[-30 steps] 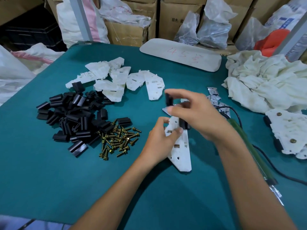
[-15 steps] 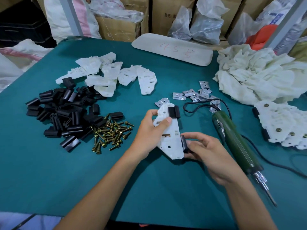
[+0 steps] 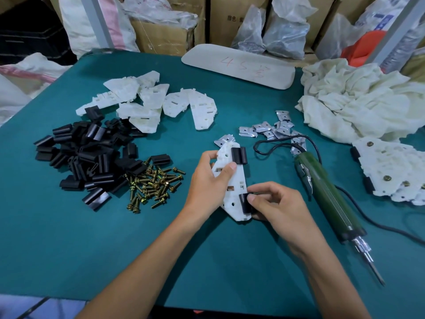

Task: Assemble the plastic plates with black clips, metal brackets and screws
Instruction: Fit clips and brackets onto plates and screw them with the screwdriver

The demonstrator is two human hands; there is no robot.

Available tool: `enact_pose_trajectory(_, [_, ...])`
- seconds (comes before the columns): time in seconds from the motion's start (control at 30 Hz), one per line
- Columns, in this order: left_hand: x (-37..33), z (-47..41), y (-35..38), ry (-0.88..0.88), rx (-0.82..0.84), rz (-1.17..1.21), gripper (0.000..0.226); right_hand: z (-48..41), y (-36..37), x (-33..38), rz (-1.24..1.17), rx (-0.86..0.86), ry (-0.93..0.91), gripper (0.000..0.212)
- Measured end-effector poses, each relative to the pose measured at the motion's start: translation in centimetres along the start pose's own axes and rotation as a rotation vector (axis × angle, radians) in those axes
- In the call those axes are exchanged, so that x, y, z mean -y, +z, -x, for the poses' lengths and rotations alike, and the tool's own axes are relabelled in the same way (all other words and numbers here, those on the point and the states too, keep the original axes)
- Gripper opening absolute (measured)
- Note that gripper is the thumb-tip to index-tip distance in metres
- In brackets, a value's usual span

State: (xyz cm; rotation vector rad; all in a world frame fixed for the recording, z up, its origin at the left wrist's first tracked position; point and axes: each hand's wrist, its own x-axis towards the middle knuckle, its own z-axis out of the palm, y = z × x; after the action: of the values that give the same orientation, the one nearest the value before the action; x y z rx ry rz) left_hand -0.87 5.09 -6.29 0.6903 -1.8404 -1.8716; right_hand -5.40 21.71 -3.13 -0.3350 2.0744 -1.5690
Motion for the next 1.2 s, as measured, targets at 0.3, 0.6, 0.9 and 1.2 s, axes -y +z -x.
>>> enact_pose_trajectory(0.3, [-0.8, -0.1, -0.4, -0.080, 0.074, 0.185, 0.022, -0.2, 0.3, -0.2, -0.282, 0.127, 0.156, 0.024])
enact_pose_trajectory(0.6, [0.0, 0.4, 0.4, 0.003, -0.072, -0.068, 0.017, 0.4, 1.5, -1.2, 0.047, -0.185, -0.012, 0.018])
enact_pose_trajectory(0.9, [-0.2, 0.9, 0.1, 0.024, -0.159, -0.119, 0.018, 1.7, 2.8, 0.7, 0.493, -0.244, -0.191, 0.029])
enact_pose_trajectory(1.2, [-0.5, 1.2, 0.0, -0.002, -0.040, -0.180, 0.021, 0.8, 1.2, 0.5, 0.327, -0.119, -0.103, 0.008])
